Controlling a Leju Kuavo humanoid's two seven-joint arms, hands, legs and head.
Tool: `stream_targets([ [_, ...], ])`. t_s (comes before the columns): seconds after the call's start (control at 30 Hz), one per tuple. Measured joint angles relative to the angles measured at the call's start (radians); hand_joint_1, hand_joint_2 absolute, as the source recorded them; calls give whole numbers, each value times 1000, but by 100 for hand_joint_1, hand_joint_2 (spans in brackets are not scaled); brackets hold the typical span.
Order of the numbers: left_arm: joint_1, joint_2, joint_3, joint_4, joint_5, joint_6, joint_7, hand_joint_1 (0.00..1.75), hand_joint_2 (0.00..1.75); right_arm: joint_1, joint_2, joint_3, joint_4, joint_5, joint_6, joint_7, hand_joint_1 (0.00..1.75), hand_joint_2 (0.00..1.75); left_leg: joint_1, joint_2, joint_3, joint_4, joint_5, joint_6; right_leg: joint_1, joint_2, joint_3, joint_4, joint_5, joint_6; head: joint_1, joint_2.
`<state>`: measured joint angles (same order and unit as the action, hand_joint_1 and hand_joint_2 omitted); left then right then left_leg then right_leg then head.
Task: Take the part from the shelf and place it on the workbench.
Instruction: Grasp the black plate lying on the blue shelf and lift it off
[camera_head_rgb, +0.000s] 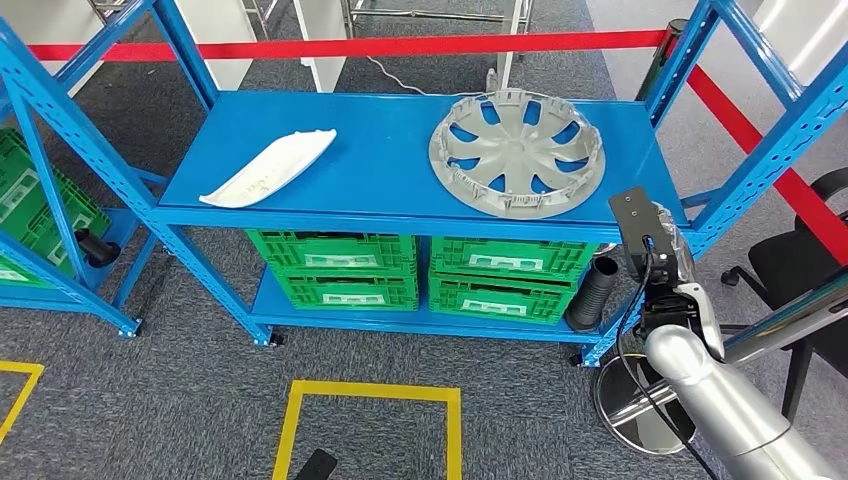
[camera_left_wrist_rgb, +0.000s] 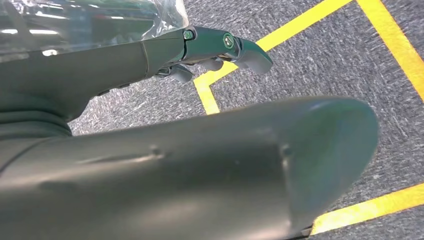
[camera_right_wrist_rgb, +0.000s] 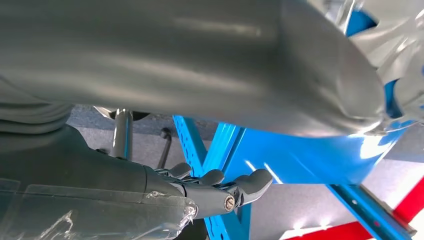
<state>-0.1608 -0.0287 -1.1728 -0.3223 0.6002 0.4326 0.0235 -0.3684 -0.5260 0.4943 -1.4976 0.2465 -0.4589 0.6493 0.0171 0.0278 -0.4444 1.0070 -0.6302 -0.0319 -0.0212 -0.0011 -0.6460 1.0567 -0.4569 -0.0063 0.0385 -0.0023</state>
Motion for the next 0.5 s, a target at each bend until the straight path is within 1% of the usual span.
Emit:
stream_targets([
  [0.03, -1, 0, 0, 0, 0, 0, 0, 0, 0, -2, 0, 1, 0, 1, 0, 0, 0, 0, 0, -6, -25, 48, -22, -1, 0, 1, 5, -2, -3, -5, -2, 0],
  [0.07, -1, 0, 0, 0, 0, 0, 0, 0, 0, -3, 0, 2, 0, 1, 1, 0, 0, 0, 0, -11, -65, 118, -47, -1, 1, 3, 10, -3, -7, -10, -4, 0],
  [0.1, 0, 0, 0, 0, 0, 0, 0, 0, 0, -3, 0, 3, 1, 2, 2, 0, 0, 0, -1, -14, -112, 194, -70, 1, 3, 5, 13, -3, -10, -13, -6, 0],
  [0.13, 2, 0, 0, 0, 0, 0, 0, 0, 0, -2, 0, 5, 1, 2, 3, 0, 0, 0, -3, -14, -159, 259, -80, 3, 5, 7, 17, -4, -14, -15, -7, 0],
  [0.17, 5, 1, 0, 0, 0, 0, 0, 0, 0, -1, 0, 7, 3, 2, 4, 0, 0, 0, -4, -15, -193, 291, -67, 6, 7, 11, 23, -3, -19, -16, -7, 0],
  [0.2, 6, 1, 0, 0, 0, 0, 0, 0, 0, 0, 0, 9, 4, 4, 5, 1, 0, 0, -6, -15, -210, 286, -34, 11, 9, 15, 30, -3, -24, -17, -7, 0],
  [0.23, 7, 1, 0, 0, -1, 0, 0, 0, 0, -1, 0, 11, 4, 8, 6, 2, 0, 0, -9, -16, -210, 243, 22, 19, 12, 20, 42, -4, -31, -16, -8, 0],
  [0.27, 8, 2, 0, 0, -1, 0, 0, 0, 0, -1, 0, 12, 5, 15, 8, 5, 0, 0, -13, -19, -197, 184, 75, 28, 12, 23, 52, -5, -37, -15, -8, 0],
  [0.3, 8, 2, 0, 1, -2, 0, 0, 0, 0, -3, 0, 13, 6, 29, 13, 10, 0, 0, -17, -23, -183, 132, 116, 38, 14, 26, 63, -6, -43, -13, -7, 0],
  [0.33, 8, 3, 0, 1, -2, 0, 0, 0, 0, -5, 0, 14, 7, 53, 25, 15, 0, 0, -21, -27, -169, 90, 140, 45, 14, 28, 70, -8, -47, -9, -5, 0],
  [0.37, 8, 4, 0, 2, -3, 0, 0, 0, 0, -8, 0, 16, 8, 97, 50, 20, 0, 0, -25, -30, -160, 70, 141, 50, 13, 31, 72, -10, -48, -4, -5, 0],
  [0.4, 7, 4, 0, 2, -3, -1, 0, 0, 0, -11, 0, 18, 10, 159, 90, 23, 0, 0, -27, -31, -154, 57, 134, 53, 13, 33, 72, -13, -47, 2, -5, 0],
  [0.47, 4, 5, 1, 2, -4, -2, 1, 0, 0, -18, 0, 17, 14, 335, 208, 25, 0, 0, -24, -30, -140, 27, 124, 56, 11, 31, 68, -15, -48, 14, -6, 0],
  [0.5, 3, 5, 1, 2, -4, -3, 2, 0, 0, -23, 1, 16, 14, 428, 274, 25, 0, 0, -20, -29, -133, 15, 123, 58, 12, 26, 61, -2, -57, 19, -5, 0],
])
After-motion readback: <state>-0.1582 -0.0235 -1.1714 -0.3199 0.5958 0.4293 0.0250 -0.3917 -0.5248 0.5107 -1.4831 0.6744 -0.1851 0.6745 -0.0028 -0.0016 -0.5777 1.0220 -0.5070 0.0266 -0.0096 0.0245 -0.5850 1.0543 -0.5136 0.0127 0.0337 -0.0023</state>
